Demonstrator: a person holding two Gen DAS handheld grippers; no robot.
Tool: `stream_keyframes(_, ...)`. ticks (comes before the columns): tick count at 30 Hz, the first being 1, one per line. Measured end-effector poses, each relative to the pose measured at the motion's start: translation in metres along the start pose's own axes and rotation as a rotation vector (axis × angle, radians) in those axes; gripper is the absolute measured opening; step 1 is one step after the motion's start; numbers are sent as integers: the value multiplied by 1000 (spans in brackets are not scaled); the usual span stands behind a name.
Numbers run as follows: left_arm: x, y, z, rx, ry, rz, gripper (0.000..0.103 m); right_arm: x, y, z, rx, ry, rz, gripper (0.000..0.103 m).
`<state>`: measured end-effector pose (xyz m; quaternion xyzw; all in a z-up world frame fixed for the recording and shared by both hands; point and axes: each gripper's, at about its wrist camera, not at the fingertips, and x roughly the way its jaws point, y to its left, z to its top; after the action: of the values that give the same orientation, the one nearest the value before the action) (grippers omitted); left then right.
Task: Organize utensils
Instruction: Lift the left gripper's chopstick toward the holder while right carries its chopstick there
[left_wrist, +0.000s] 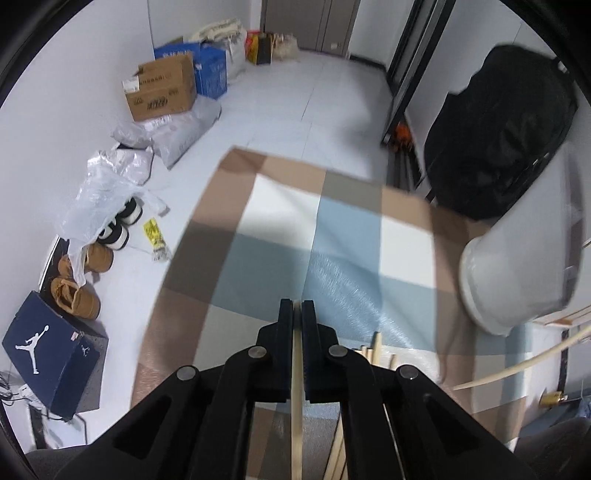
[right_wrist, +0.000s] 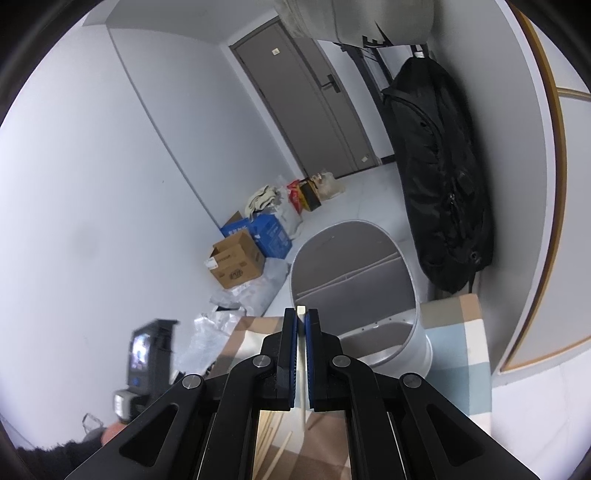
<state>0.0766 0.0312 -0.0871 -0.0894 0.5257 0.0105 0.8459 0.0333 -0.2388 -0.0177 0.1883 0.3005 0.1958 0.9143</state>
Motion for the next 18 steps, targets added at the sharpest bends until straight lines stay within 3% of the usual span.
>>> stream_keyframes(8, -49, -3, -4, 23, -173, -66, 0, -14, 16, -6, -64, -11, -4, 4)
stream_keyframes(18, -99, -17, 6, 96, -307, -160, 0, -37, 28, -1, -113, -40, -8, 4)
